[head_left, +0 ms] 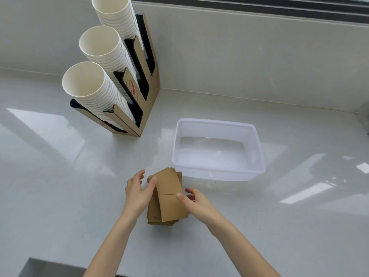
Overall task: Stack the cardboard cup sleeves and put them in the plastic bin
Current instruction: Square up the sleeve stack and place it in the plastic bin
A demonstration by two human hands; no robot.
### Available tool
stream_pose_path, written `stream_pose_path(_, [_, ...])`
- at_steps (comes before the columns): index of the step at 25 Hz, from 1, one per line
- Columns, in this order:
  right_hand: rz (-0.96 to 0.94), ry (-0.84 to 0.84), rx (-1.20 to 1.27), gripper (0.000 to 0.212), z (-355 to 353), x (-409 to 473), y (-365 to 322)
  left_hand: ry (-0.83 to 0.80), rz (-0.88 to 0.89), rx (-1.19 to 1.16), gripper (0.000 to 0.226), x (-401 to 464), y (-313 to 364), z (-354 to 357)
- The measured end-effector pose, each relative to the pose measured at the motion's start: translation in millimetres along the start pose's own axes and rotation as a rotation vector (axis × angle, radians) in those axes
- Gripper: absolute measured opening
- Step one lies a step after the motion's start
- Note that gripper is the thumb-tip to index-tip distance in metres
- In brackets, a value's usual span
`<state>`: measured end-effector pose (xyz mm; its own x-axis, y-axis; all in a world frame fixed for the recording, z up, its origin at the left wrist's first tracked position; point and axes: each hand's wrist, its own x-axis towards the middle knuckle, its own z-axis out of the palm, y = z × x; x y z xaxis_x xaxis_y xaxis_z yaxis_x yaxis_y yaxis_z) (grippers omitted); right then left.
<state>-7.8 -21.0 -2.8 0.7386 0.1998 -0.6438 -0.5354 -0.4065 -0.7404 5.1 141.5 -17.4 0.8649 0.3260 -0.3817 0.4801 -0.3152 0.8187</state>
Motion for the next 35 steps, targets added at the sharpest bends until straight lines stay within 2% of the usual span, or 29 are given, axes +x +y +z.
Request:
stream_pose_path(3, [0.039, -0.024, 0.078, 0.068, 4.4, 10.3, -5.4, -0.109, -0.158, -0.129, 0.065, -5.6, -8.6, -2.7])
stream_pose_path(6, [0.050, -0.086, 0.172, 0.060, 12.4, 21.7, -5.6, -0.205, -0.217, -0.251, 0.069, -9.7, -13.8, -1.9])
stream_pose_path(9, [0.063, -0.113, 0.227, 0.052, 17.4, 25.2, -5.3, -0.243, -0.183, -0.241, 0.058, -12.6, -13.7, 0.6])
stream_pose_path(13, [0.012, -0.112, 0.168, 0.047, 24.8, 23.6, -6.7, -0.205, -0.179, -0.241, 0.043, -14.7, -10.7, 1.3])
stream_pose_path(17, [-0.080, -0.039, -0.032, 0.049, 33.7, 19.3, -6.6, -0.211, -0.241, -0.379, 0.036, -22.6, -12.4, -5.6])
stream_pose_path(20, [-0.175, 0.002, -0.058, 0.053, 35.3, 13.6, -9.4, -0.258, -0.257, -0.504, 0.029, -28.2, -11.7, -10.1])
stream_pose_path(27, [-0.261, -0.046, -0.063, 0.061, 17.3, 2.5, -9.2, -0.369, -0.221, -0.632, 0.033, -34.1, -10.6, -13.7])
stream_pose_path(32, [-0.311, -0.048, -0.112, 0.078, -3.1, -8.0, -5.8, -0.527, -0.135, -0.655, 0.037, -40.1, -0.9, -5.8])
stream_pose_path(35, [-0.320, -0.041, -0.092, 0.080, -14.6, -14.2, -3.2, -0.561, -0.121, -0.687, 0.038, -44.0, 4.5, 3.0])
